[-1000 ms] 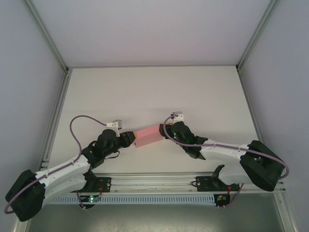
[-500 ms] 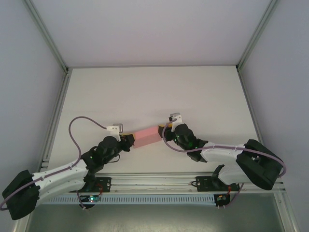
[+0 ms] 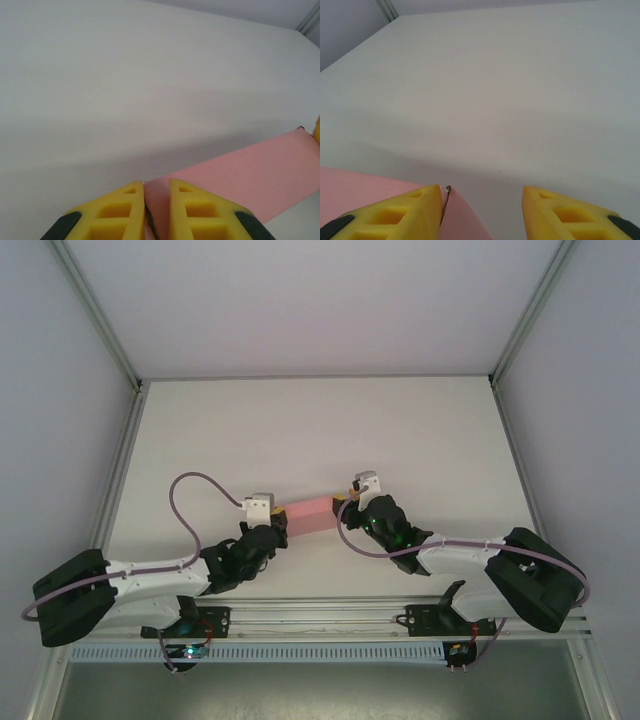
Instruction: Assemble paper box
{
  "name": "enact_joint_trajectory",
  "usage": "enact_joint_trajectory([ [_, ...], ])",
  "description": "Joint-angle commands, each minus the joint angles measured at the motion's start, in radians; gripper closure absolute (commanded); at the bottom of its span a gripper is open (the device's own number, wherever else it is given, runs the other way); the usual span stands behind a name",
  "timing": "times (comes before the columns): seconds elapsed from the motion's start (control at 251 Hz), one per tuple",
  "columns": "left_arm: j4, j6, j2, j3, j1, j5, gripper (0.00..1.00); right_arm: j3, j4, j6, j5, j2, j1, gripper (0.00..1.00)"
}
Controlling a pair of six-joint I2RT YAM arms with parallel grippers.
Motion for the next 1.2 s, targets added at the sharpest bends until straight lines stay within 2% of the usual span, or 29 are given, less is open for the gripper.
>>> enact_joint_trajectory([
  [0.0,-0.269,0.041,0.13,-0.069,-0.048,0.145,0.89,-0.075,-0.241,-0.067,-0.166,0.064,0.029,0.53],
  [0.439,-0.242,0.049,0.128,-0.09,-0.068,0.08,0.95,-0.077,-0.189,-0.12,-0.201,0.076,0.023,0.53],
  [0.71,-0.293,0.065,0.127,-0.041,-0.079,0.063,0.92,-0.056,-0.207,-0.111,-0.228,0.063,0.019,0.53],
  [0.838,-0.416,0.054,0.06,0.027,-0.079,0.029,0.74,0.032,-0.323,-0.063,-0.223,0.027,0.008,0.51],
  [0.886,-0.446,0.051,0.031,0.049,-0.076,0.025,0.57,0.062,-0.36,-0.055,-0.226,0.016,0.004,0.5],
  [0.974,-0.54,0.037,-0.006,0.119,-0.067,-0.006,0.39,0.125,-0.446,-0.025,-0.209,-0.003,-0.005,0.48],
  [1.066,-0.663,0.022,-0.017,0.215,-0.049,-0.043,0.36,0.177,-0.504,0.013,-0.199,-0.015,-0.021,0.46],
  [1.113,-0.696,0.021,-0.017,0.255,-0.042,-0.045,0.26,0.193,-0.507,0.018,-0.209,-0.024,-0.027,0.45],
  [1.149,-0.71,0.021,-0.016,0.279,-0.034,-0.034,0.23,0.207,-0.508,0.024,-0.217,-0.029,-0.029,0.44],
  [1.197,-0.731,0.01,-0.011,0.315,-0.021,-0.017,0.11,0.225,-0.514,0.027,-0.23,-0.035,-0.034,0.42],
])
